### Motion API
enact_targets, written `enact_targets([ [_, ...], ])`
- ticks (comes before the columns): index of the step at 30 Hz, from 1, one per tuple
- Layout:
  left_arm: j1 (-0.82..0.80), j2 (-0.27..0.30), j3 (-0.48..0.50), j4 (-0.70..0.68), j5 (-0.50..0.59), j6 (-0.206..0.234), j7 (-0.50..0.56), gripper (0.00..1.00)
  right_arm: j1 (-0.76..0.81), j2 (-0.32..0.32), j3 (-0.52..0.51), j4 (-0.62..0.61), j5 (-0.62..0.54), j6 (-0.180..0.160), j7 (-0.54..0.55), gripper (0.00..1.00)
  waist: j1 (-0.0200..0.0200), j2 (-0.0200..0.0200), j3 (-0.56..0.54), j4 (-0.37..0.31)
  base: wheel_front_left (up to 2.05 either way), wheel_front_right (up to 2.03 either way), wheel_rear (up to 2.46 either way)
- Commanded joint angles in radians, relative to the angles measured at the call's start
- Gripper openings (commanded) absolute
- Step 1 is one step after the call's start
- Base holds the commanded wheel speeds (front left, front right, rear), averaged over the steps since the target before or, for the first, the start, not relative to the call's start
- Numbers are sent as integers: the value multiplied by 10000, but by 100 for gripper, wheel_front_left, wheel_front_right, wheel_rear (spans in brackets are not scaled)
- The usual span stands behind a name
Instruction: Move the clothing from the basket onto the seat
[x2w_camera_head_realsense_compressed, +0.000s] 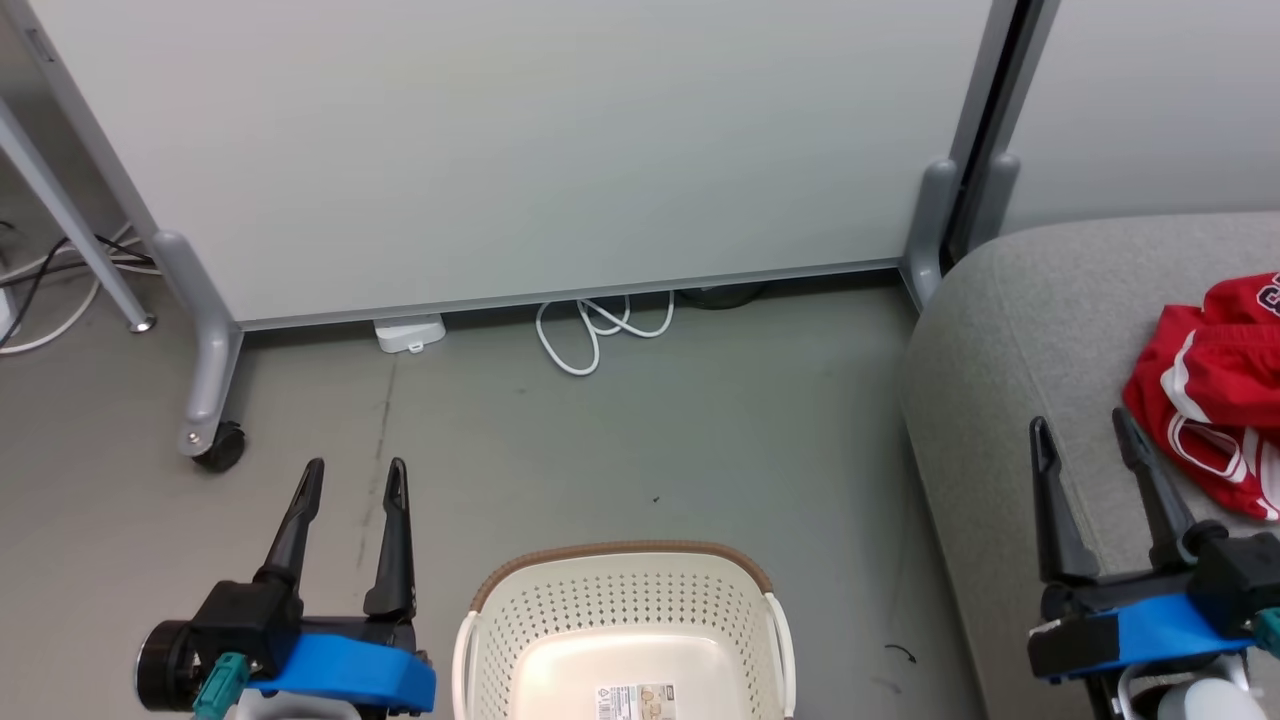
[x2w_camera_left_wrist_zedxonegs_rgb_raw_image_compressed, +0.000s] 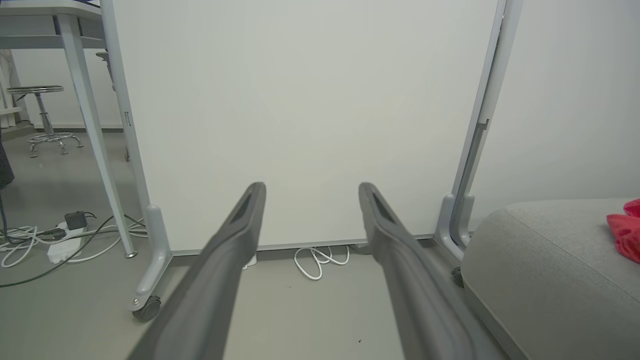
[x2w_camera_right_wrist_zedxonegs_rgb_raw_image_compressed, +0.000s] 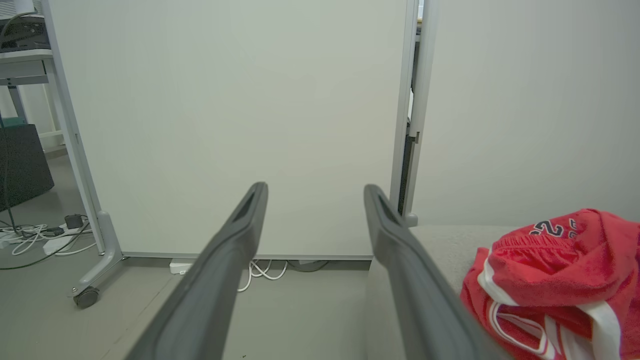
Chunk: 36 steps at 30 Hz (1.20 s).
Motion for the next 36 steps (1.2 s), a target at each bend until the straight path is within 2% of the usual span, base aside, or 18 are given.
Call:
enact_targets([
  [1, 194, -60, 197, -60, 101, -89, -24, 100, 296, 131, 23, -82, -31, 5, 0, 100, 2, 0, -143, 149, 0, 0, 0],
  [17, 757, -670, 957, 166, 718, -690, -25, 100, 1102, 473, 40, -5, -87, 5, 0, 100, 2, 0, -485, 497, 0, 0, 0],
  [24, 742, -798, 1187, 225, 998, -788, -25, 100, 1071, 493, 43, 43, -142, 5, 0, 100, 2, 0, -501, 522, 0, 0, 0],
  [25, 714, -812, 1182, 221, 1012, -762, 1, 0, 942, 470, 59, 34, -75, 0, 2, 0, 2, 0, -503, 527, 0, 0, 0],
  [30, 922, -866, 1140, 575, 954, -761, 58, 0, 1032, 504, 72, 418, -20, 0, 14, 0, 2, 0, -503, 527, 0, 0, 0],
  [36, 785, -915, 1357, 651, -152, -832, 393, 0, 867, 505, -33, 580, 1167, 0, 384, 0, 2, 0, -484, 493, 0, 0, 0],
])
